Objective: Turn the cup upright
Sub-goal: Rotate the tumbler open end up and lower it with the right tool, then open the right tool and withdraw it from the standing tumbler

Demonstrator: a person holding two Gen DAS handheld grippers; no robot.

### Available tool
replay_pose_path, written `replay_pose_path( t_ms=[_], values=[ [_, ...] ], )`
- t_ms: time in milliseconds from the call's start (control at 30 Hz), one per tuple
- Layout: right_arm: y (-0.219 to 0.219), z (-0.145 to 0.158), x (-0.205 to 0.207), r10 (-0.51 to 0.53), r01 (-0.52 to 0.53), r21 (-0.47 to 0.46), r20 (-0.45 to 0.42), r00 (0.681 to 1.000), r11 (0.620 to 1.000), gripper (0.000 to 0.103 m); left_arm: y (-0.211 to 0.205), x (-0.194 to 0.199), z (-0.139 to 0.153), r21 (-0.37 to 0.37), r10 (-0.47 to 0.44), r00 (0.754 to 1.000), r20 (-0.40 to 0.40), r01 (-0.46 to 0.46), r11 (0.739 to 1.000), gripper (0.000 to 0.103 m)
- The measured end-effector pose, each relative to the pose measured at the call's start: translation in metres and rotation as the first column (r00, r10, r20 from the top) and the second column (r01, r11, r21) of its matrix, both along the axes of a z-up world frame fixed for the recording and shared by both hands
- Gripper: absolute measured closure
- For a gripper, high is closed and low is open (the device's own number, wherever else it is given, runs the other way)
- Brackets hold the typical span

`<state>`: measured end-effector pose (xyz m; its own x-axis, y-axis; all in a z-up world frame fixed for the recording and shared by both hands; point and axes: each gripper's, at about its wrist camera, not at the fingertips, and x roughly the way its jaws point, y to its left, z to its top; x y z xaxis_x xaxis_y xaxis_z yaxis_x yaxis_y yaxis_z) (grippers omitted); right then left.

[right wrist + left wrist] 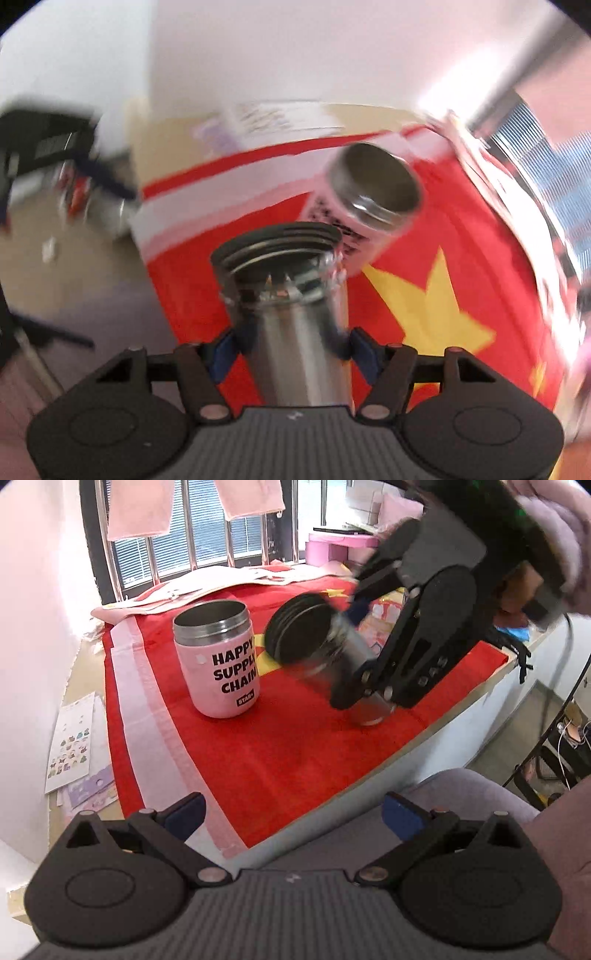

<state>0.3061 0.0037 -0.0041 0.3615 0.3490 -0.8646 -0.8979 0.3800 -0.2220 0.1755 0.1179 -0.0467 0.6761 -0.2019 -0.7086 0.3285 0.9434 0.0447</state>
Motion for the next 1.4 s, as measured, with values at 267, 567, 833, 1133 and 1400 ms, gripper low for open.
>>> replay_pose_path(
  t_ms=[267,567,833,1133,1400],
  values=[
    [-0.056,0.001,0.012,-0.353,0.392,0.312,-0.176,0.919,0.865,0.04,0.001,-0.001,0.002,-0.039,0.005,1.0,0.023,-0.004,0.999,0.0],
    [-0.076,-0.006,0.018,-0.461,0.555,0.412,-0.31,0.831,0.723,0.04,-0.001,-0.005,0.007,-0.047,0.017,0.999,0.04,-0.015,0.999,0.0],
    [-0.068,0.004,0.006,-0.497,0.504,0.526,-0.167,0.851,0.685,0.04,0.003,0.0,0.009,-0.083,0.049,0.997,0.06,-0.044,0.996,0.0],
    [-0.055,-0.036,0.013,-0.559,0.509,0.53,-0.078,0.826,0.678,0.041,0.001,0.014,0.007,-0.103,0.131,0.988,0.079,-0.123,0.987,0.0],
    [-0.056,-0.046,0.008,-0.551,0.467,0.563,-0.024,0.834,0.682,0.039,-0.004,0.013,0.006,-0.096,0.192,0.977,0.088,-0.184,0.978,0.0]
  ],
)
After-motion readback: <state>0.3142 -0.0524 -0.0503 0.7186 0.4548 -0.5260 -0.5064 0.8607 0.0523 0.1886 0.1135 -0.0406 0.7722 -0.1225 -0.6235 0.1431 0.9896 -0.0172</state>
